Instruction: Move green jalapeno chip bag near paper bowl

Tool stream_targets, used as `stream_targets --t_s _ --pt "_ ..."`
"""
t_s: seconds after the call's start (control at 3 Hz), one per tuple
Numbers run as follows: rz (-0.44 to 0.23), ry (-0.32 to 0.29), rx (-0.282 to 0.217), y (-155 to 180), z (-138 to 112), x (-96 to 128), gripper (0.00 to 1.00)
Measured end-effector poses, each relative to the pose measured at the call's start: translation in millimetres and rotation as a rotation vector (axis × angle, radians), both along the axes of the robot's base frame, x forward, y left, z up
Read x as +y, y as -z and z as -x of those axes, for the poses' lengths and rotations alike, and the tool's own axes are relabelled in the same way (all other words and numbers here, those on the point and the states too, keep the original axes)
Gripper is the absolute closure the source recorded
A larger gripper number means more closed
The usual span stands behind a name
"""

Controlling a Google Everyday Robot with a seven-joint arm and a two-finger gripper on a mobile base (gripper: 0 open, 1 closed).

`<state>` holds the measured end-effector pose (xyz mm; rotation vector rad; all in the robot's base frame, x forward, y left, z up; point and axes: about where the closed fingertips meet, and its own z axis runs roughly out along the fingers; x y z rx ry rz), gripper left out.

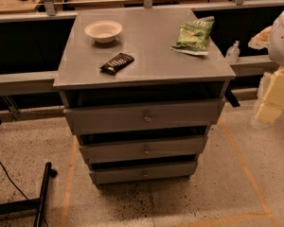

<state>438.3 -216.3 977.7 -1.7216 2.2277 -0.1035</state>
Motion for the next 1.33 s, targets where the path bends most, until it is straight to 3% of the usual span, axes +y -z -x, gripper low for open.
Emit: stream_targets --t_s 0.33,0.67,1.0,1.33 --pt "0.000 0.000 0.000 0 0 0 0.00" --pt "-0.018 0.068 -0.068 -6 -21 -18 0.00" --pt "-0.046 0.144 -0.177 -15 -77 -60 0.00" --pt "-0.090 0.165 -0.270 -15 -152 -89 0.00"
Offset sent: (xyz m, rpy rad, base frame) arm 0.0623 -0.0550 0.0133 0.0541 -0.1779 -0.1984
